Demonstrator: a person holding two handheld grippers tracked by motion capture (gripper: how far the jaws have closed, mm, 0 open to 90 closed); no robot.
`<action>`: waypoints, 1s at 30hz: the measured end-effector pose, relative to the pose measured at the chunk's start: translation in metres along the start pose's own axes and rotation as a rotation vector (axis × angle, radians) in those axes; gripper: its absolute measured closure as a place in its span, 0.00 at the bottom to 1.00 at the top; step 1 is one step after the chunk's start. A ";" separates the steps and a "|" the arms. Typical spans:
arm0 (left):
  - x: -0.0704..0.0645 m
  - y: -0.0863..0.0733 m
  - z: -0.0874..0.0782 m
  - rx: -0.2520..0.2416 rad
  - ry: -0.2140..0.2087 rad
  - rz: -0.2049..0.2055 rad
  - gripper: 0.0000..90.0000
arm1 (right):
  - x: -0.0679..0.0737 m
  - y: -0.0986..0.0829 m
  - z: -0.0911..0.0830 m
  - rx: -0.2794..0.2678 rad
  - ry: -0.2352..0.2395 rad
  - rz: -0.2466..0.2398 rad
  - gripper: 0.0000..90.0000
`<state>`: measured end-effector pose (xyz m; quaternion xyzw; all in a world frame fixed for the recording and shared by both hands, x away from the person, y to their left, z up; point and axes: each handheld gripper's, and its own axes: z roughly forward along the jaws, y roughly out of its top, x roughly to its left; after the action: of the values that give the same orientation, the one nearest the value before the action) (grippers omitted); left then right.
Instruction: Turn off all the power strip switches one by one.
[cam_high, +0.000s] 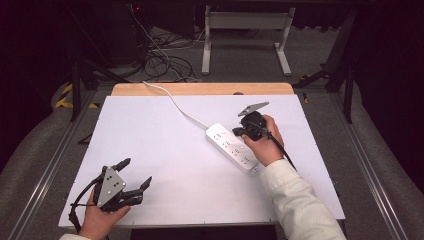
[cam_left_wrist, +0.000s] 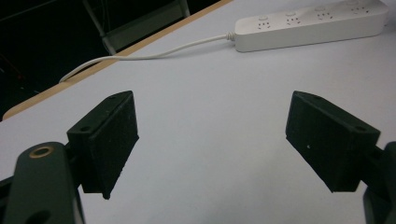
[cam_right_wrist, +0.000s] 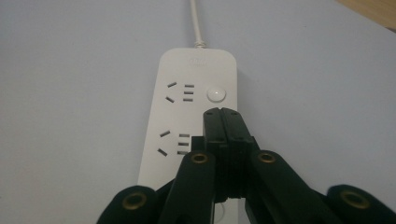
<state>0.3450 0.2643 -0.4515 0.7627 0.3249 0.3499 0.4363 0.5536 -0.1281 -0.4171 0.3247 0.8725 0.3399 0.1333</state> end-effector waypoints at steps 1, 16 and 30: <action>0.000 0.000 0.000 -0.001 0.001 0.001 0.20 | 0.000 0.000 0.002 0.001 0.006 0.000 1.00; 0.000 0.000 0.000 0.002 0.002 0.012 0.20 | -0.007 -0.004 0.023 0.039 0.022 0.023 1.00; 0.000 0.000 0.001 0.004 0.002 0.013 0.20 | -0.002 -0.005 0.030 0.068 0.010 -0.007 1.00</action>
<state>0.3456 0.2640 -0.4517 0.7652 0.3211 0.3529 0.4322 0.5664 -0.1172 -0.4423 0.3241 0.8854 0.3111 0.1191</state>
